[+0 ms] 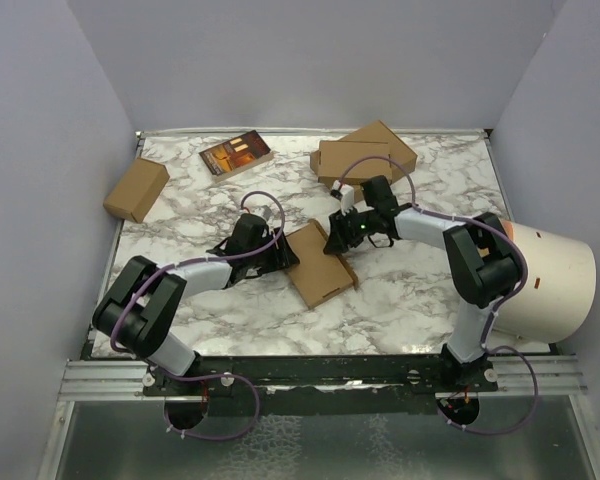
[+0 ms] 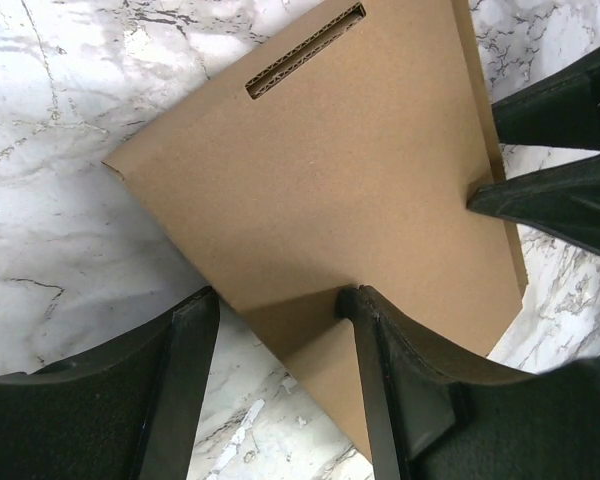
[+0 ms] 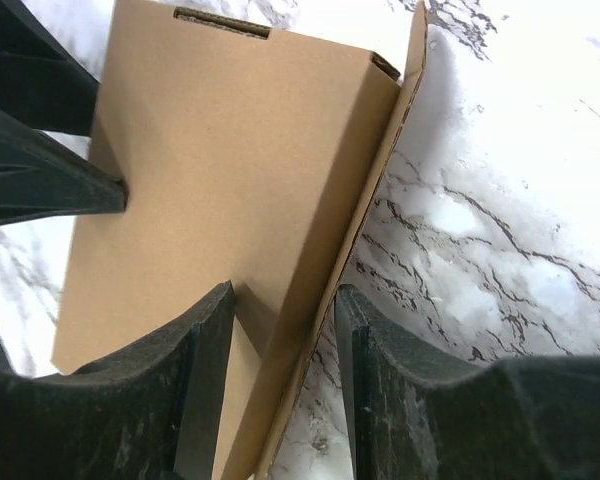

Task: Fold the paper box

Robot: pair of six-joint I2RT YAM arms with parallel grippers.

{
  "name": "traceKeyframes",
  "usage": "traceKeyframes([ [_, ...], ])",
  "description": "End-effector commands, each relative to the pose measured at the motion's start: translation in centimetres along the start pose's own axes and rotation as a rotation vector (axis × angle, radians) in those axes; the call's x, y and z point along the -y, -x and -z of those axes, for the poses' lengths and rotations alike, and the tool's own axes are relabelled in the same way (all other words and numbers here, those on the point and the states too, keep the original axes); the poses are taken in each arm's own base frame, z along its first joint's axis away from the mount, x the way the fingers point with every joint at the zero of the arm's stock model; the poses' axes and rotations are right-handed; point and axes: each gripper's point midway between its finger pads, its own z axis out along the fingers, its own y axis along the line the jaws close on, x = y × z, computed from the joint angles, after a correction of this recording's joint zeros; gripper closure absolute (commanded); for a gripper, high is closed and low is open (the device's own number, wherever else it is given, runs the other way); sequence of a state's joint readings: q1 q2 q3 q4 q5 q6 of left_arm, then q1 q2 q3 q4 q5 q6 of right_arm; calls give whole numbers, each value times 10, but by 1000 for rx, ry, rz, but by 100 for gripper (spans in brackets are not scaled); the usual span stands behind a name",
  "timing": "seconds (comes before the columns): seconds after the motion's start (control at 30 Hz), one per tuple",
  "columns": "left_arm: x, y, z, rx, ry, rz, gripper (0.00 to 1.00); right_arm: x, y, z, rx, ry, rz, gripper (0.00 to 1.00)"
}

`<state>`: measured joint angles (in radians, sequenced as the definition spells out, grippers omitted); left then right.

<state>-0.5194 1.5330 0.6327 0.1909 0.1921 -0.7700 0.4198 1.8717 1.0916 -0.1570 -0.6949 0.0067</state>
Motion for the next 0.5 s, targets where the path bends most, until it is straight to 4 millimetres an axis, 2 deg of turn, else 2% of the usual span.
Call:
traceKeyframes([
  [0.0,1,5,-4,6,13,-18,43,-9,5,-2,-48,-96,178,57],
  [0.33,11,10,-9,4,-21,-18,43,-29,7,-18,-95,-190,313,76],
  [0.47,11,12,-11,6,-19,-24,43,-37,5,-22,-110,-157,296,75],
])
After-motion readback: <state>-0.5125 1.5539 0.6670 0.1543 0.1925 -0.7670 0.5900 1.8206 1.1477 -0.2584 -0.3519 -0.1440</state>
